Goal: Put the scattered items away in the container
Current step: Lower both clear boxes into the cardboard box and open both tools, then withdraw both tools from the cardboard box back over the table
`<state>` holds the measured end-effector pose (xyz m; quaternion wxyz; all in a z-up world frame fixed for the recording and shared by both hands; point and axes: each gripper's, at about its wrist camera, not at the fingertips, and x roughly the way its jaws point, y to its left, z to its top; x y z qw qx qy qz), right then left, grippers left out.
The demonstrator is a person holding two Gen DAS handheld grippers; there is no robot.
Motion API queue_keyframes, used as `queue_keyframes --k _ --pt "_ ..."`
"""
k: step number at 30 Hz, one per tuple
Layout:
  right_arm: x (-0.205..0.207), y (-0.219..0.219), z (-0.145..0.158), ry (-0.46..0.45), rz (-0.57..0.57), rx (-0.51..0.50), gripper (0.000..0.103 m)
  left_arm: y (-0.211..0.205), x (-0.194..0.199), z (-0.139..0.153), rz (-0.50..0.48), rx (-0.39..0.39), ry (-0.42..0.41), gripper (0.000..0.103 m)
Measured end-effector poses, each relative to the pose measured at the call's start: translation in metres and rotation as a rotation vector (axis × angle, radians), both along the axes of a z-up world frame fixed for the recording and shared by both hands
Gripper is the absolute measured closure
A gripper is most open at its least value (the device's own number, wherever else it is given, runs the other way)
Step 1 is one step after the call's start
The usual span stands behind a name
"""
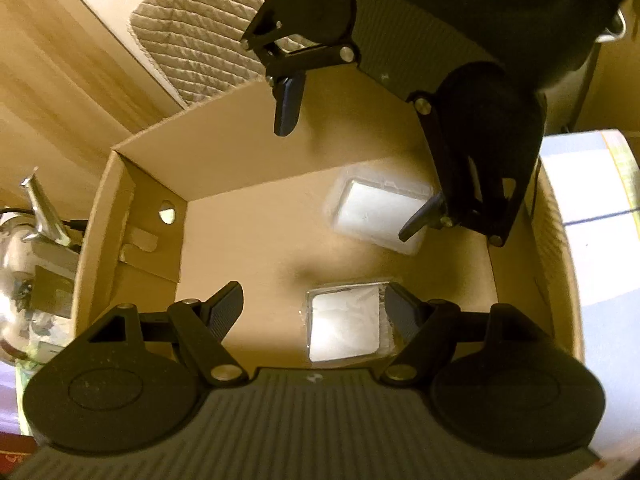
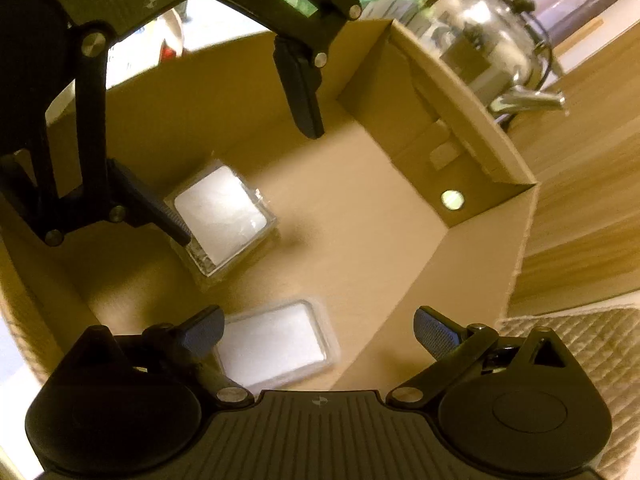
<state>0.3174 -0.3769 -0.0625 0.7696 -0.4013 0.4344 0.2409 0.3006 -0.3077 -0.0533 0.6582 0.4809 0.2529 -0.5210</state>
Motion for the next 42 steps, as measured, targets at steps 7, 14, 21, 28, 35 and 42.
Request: queue_keyframes --k 7,14,21,28,35,42 --pt "-0.022 -0.004 0.038 -0.083 -0.021 0.010 0.004 0.017 -0.010 0.043 0.070 -0.114 -0.016 0.028" --pt "-0.065 0.006 0.087 -0.159 -0.038 0.083 0.004 0.063 -0.040 0.094 0.187 -0.236 -0.008 0.024" --pt "-0.125 0.045 0.120 -0.220 -0.031 0.243 0.002 0.150 -0.070 0.116 0.381 -0.285 -0.011 0.016" --pt "-0.185 0.113 0.122 -0.218 0.048 0.377 0.002 0.244 -0.103 0.108 0.643 -0.293 -0.010 0.005" --pt "-0.218 0.170 0.088 -0.185 0.125 0.362 0.002 0.331 -0.146 0.084 0.870 -0.279 -0.026 0.001" --pt "-0.217 0.195 0.051 -0.176 0.134 0.327 0.002 0.384 -0.168 0.058 1.005 -0.277 -0.003 0.001"
